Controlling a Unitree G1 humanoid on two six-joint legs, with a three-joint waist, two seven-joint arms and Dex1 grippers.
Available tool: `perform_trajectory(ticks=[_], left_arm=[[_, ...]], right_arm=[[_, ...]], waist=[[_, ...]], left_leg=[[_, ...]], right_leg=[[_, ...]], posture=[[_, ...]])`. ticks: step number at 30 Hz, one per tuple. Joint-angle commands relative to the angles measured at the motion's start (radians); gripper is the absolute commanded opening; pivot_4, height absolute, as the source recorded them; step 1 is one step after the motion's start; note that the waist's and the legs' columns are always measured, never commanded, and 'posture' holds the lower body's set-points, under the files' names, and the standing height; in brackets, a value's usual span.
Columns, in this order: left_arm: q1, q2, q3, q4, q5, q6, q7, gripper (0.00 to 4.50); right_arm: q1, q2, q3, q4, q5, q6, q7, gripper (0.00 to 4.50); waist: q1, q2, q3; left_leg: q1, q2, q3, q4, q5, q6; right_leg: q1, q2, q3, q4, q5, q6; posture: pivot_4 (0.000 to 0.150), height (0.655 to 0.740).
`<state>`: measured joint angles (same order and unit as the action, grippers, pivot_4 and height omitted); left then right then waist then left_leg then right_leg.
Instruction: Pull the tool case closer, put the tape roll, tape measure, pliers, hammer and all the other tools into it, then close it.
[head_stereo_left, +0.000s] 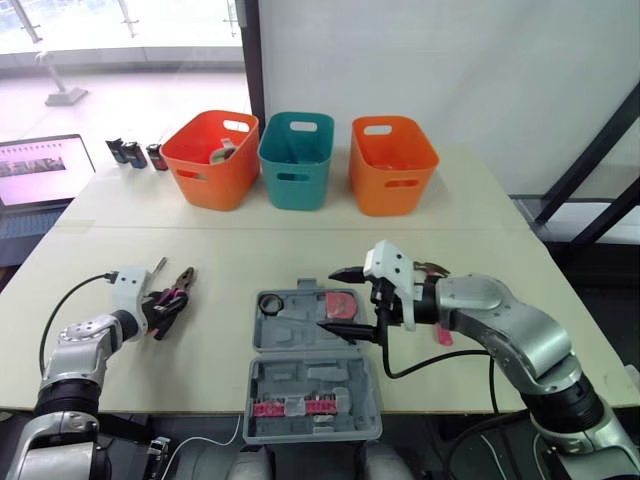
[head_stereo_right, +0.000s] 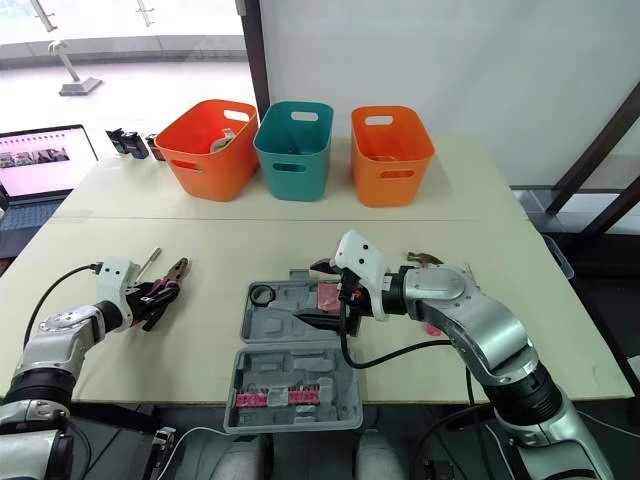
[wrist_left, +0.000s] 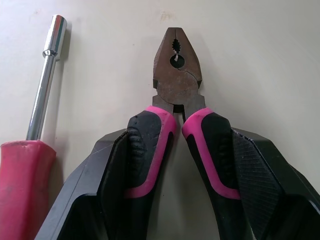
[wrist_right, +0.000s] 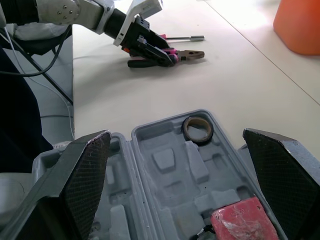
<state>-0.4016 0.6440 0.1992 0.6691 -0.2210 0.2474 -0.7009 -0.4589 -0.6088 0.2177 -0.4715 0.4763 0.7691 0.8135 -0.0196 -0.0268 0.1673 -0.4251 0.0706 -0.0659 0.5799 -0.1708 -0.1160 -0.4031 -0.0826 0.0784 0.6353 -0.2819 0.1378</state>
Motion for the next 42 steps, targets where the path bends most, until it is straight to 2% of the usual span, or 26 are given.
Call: perform_trajectory(ticks=[1,4,9,13,17,21,25,29,34,42], left_arm=[[0.010,0.009,-0.032,-0.020,0.025,-0.035,-0.046,2.53],[0.030,0.055,-0.038,-0.146,0.006,-0.033,-0.129,2.53],[0.054,0.203,-0.045,-0.432,-0.083,0.052,-0.374,2.53],[0.028,0.323,-0.126,-0.595,-0.128,0.110,-0.591,2.53],[-0.045,0.363,-0.236,-0.639,-0.146,0.134,-0.776,2.53],[-0.126,0.350,-0.330,-0.590,-0.102,0.077,-0.882,2.53],[-0.229,0.317,-0.433,-0.510,-0.052,-0.028,-0.913,2.53],[-0.294,0.286,-0.479,-0.477,-0.040,-0.059,-0.914,2.53],[-0.333,0.255,-0.489,-0.488,-0.023,-0.072,-0.914,2.53],[-0.350,0.228,-0.481,-0.491,0.039,-0.100,-0.900,2.53]], right_arm=[[-0.004,-0.007,-0.033,-0.033,0.006,-0.006,-0.008,4.50],[-0.004,-0.022,-0.036,-0.038,-0.004,-0.006,-0.013,4.50],[-0.026,-0.083,-0.023,-0.036,-0.045,-0.018,-0.005,4.50],[-0.133,-0.097,0.084,-0.008,-0.126,0.018,-0.001,4.50],[-0.301,-0.030,0.249,0.084,-0.252,0.039,-0.011,4.50],[-0.425,0.067,0.330,0.149,-0.270,0.115,0.016,4.50],[-0.509,0.087,0.440,0.193,-0.296,0.165,0.091,4.50],[-0.551,0.118,0.487,0.235,-0.319,0.192,0.107,4.50],[-0.581,0.167,0.510,0.281,-0.341,0.237,0.101,4.50],[-0.594,0.248,0.501,0.316,-0.342,0.319,0.072,4.50]], waist=[[0.001,0.000,0.000],[0.001,0.000,0.000],[0.002,-0.004,0.003],[0.001,-0.001,0.004],[-0.009,0.000,0.005],[-0.023,0.000,0.006],[-0.021,0.001,0.006],[-0.022,0.000,0.006],[-0.026,0.000,0.006],[-0.025,0.000,0.006]], left_leg=[[0.000,0.000,0.000,0.000,0.000,0.000],[0.000,0.000,0.000,0.000,0.000,0.000],[-0.002,0.000,0.000,-0.001,0.000,0.000],[-0.002,0.001,0.001,-0.001,0.000,0.000],[-0.002,0.001,0.001,-0.001,0.000,0.000],[-0.005,0.001,0.001,-0.001,0.000,0.000],[-0.006,0.001,0.000,-0.001,0.000,0.000],[-0.006,0.001,-0.001,-0.001,0.000,0.001],[-0.006,0.001,-0.002,0.000,0.000,0.001],[-0.007,0.001,-0.003,0.001,0.001,0.001]], right_leg=[[0.000,0.000,0.000,0.000,0.000,0.000],[0.000,0.000,0.000,0.000,-0.001,-0.001],[-0.003,0.000,0.000,0.000,-0.001,-0.003],[-0.003,0.000,0.000,-0.001,-0.001,-0.003],[-0.004,0.000,0.001,-0.001,-0.001,-0.005],[-0.006,0.001,0.000,0.000,-0.001,-0.003],[-0.007,0.001,-0.001,0.002,0.000,0.002],[-0.008,0.001,-0.001,0.005,-0.001,0.003],[-0.012,0.002,-0.001,0.015,-0.002,0.004],[-0.012,0.002,-0.001,0.017,-0.002,0.004]], posture=[[0.150,0.7400],[0.150,0.7400],[0.150,0.7400],[0.150,0.7400],[0.150,0.7400],[0.150,0.7400],[0.150,0.7400],[0.150,0.7400],[0.150,0.7400],[0.150,0.7400]])
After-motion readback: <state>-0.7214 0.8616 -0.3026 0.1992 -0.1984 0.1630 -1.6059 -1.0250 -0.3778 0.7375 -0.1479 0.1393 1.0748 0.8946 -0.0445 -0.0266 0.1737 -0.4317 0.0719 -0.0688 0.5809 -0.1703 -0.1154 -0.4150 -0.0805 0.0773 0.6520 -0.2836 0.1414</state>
